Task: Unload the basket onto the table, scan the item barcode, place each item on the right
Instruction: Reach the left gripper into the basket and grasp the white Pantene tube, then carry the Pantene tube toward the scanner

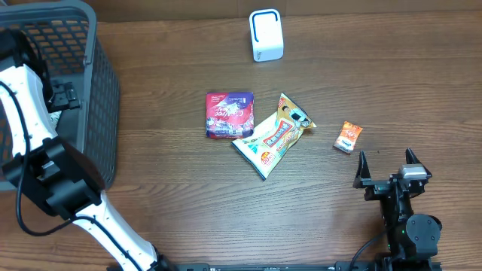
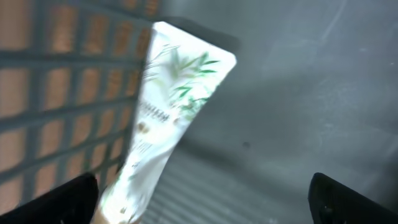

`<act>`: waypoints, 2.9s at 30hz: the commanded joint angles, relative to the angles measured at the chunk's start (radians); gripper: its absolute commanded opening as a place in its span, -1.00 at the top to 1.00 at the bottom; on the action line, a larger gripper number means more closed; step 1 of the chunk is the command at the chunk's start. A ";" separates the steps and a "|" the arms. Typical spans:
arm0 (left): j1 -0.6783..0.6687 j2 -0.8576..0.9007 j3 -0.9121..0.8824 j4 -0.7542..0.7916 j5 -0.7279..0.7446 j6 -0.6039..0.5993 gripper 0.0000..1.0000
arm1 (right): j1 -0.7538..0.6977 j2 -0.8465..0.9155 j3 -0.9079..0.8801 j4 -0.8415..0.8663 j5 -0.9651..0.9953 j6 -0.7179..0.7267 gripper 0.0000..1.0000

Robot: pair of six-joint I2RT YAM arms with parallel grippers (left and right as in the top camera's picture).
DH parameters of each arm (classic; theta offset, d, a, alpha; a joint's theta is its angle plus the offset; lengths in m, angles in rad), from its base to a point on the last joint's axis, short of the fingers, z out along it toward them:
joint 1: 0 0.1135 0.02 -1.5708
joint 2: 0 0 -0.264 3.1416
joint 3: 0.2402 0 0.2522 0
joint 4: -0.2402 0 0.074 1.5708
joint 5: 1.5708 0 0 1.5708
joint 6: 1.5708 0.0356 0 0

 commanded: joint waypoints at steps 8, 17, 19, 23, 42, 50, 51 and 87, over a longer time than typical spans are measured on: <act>0.097 0.078 -0.003 0.006 0.115 0.130 -0.95 | -0.006 -0.010 -0.010 0.006 0.006 0.002 -1.00; 0.149 0.082 -0.006 0.014 0.184 0.170 -0.89 | -0.006 -0.010 -0.010 0.006 0.006 0.002 -1.00; 0.150 0.085 -0.018 0.026 0.194 0.172 -0.89 | -0.006 -0.010 -0.010 0.006 0.006 0.002 -1.00; 0.151 0.086 -0.087 0.075 0.180 0.172 -0.89 | -0.006 -0.010 -0.010 0.006 0.006 0.002 -1.00; 0.130 0.084 -0.222 0.074 0.267 0.159 0.74 | -0.006 -0.010 -0.010 0.006 0.006 0.002 -1.00; 0.084 0.026 -0.053 0.007 0.359 0.065 0.92 | -0.006 -0.010 -0.010 0.006 0.006 0.002 -1.00; 0.078 0.016 -0.019 -0.005 0.388 0.061 0.92 | -0.006 -0.010 -0.010 0.006 0.006 0.002 -1.00; -1.087 0.032 0.172 -0.048 0.788 -0.386 0.92 | -0.006 -0.010 -0.010 0.006 0.006 0.002 -1.00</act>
